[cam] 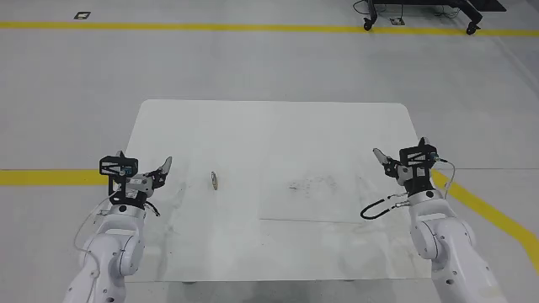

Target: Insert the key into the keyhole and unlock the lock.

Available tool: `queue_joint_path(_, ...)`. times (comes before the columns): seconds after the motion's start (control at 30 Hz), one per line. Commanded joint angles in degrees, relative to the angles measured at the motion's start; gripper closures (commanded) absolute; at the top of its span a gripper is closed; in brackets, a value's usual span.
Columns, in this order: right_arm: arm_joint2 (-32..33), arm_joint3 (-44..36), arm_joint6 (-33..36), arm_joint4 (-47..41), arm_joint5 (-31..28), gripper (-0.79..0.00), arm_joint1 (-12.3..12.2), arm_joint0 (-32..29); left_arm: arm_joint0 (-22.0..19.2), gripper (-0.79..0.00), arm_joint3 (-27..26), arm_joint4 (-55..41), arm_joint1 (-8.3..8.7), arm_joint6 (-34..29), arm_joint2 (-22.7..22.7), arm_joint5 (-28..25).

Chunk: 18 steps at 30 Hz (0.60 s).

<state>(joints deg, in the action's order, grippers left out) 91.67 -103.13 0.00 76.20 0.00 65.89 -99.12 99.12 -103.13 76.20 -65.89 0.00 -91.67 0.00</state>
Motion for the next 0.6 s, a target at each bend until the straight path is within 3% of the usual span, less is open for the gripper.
queue_joint_path(0.0,0.0,0.0,0.0,0.0,0.0,-0.785,0.0,0.0,0.0,-0.784,0.0,0.0,0.00,0.0,0.0,0.0)
queue_joint_path(0.07,-0.8,-0.1,0.4,0.2,-1.3,-0.785,0.0,0.4,0.0,-0.785,0.0,0.0,0.00,0.0,0.0,0.0)
queue_joint_path(0.13,-3.1,-0.4,1.2,1.0,-6.5,-0.785,0.0,2.0,0.0,-0.785,0.0,0.0,0.00,0.0,0.0,0.0)
queue_joint_path(0.3,-11.2,3.5,4.8,2.9,-16.5,-0.785,0.3,10.0,0.0,-0.785,0.0,0.0,0.00,0.0,0.0,0.0)
queue_joint_path(0.43,-17.0,6.8,6.2,2.1,-21.3,-0.785,1.0,15.4,0.0,-0.785,0.0,0.0,0.00,0.0,0.0,0.0)
queue_joint_path(0.57,-17.4,7.8,6.7,1.3,-22.2,-0.785,1.1,16.4,0.0,-0.785,0.0,0.0,0.00,0.0,0.0,0.0)
